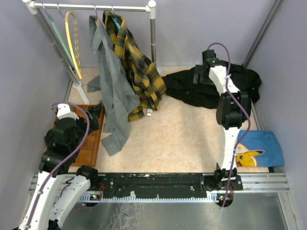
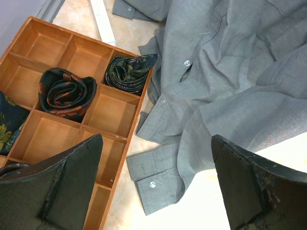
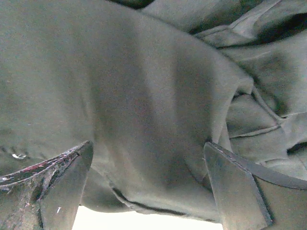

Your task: Place the shirt on the hanger

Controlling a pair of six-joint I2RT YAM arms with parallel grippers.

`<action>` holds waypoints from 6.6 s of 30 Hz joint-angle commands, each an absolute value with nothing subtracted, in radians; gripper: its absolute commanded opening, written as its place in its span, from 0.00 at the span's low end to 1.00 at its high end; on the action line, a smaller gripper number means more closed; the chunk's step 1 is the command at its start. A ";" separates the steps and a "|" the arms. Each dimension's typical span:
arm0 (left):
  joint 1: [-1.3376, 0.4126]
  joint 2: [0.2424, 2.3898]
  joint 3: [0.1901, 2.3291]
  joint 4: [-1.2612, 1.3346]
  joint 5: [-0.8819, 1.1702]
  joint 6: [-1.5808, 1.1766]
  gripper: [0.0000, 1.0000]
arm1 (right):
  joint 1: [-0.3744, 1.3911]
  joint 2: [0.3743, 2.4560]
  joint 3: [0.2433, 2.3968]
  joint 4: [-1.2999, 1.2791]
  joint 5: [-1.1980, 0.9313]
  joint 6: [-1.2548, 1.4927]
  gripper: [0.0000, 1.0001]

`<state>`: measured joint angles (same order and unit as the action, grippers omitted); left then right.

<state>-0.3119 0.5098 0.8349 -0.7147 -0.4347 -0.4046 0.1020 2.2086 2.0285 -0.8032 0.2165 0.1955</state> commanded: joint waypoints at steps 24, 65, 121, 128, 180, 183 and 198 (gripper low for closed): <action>-0.306 0.505 0.855 -0.703 -0.444 -0.407 1.00 | 0.209 1.687 2.296 -0.900 0.177 0.206 0.00; -0.307 0.534 0.899 -0.702 -0.299 -0.373 1.00 | 0.853 1.129 1.288 -0.856 0.459 0.494 0.76; -0.307 0.809 1.438 -0.680 0.105 -0.693 0.99 | 0.499 1.147 1.561 -0.735 0.317 0.459 0.00; -0.306 0.818 1.510 -0.649 0.139 -0.755 0.99 | 0.918 1.129 1.709 -0.840 0.571 0.519 0.00; -0.306 0.780 1.451 -0.515 0.174 -0.836 0.99 | 0.677 1.475 1.102 -0.369 0.014 0.364 0.78; -0.307 0.776 1.440 -0.505 0.173 -0.839 0.99 | 0.679 1.505 1.082 -0.348 0.023 0.371 0.76; -0.307 0.801 1.476 -0.510 0.179 -0.820 0.99 | 0.688 1.300 1.317 -0.427 0.026 0.433 0.00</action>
